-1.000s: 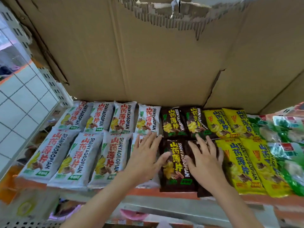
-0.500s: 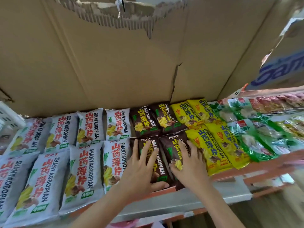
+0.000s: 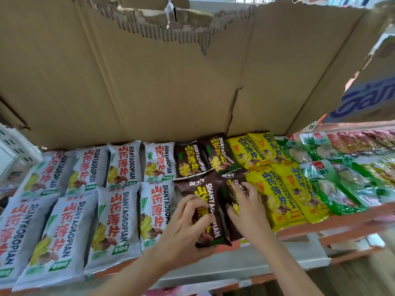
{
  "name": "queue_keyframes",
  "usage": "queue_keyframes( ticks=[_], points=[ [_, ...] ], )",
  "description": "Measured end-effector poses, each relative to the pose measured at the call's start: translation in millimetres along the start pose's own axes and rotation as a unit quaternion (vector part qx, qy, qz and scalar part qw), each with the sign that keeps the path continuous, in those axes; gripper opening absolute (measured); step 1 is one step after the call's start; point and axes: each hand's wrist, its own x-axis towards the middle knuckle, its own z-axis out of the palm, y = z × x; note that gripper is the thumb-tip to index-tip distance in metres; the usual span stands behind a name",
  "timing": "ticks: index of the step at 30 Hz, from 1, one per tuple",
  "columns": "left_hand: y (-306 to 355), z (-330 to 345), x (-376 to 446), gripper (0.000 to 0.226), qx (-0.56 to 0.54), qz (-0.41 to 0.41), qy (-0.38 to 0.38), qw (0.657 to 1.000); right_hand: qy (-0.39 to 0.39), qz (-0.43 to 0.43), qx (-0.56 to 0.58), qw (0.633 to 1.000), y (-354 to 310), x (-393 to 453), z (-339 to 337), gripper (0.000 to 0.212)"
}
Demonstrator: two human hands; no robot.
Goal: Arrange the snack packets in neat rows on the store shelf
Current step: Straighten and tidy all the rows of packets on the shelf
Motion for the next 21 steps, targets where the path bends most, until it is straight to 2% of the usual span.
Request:
queue_keyframes(
  ticks=[2, 4, 7, 10, 12, 15, 21],
  points=[
    [3, -3, 1, 0.052, -0.038, -0.014, 0.007, 0.999, -0.037, 0.01, -0.019, 0.999, 2, 3, 1, 0.061],
    [4, -6, 5, 0.051, -0.067, -0.041, -0.019, 0.997, -0.038, 0.008, 0.025, 0.999, 4, 4, -1, 0.059],
    [8, -13, 17, 0.056, -0.075, -0.115, -0.102, 0.985, 0.006, 0.016, 0.068, 0.998, 7, 2, -8, 0.054],
    [6, -15, 21, 0.079, -0.036, -0.156, -0.2, 0.967, 0.069, -0.008, -0.001, 0.998, 7, -3, -14, 0.052],
    [6, -13, 23, 0.086, 0.005, -0.156, -0.238, 0.959, 0.037, -0.033, -0.032, 0.998, 5, -7, -13, 0.054],
    [8, -9, 34, 0.089, 0.035, -0.199, -0.242, 0.949, -0.071, -0.019, -0.077, 0.994, 5, -9, -7, 0.06],
    [1, 9, 45, 0.096, 0.085, -0.215, -0.246, 0.941, -0.089, -0.018, -0.105, 0.99, -3, 1, 3, 0.061]
  ],
)
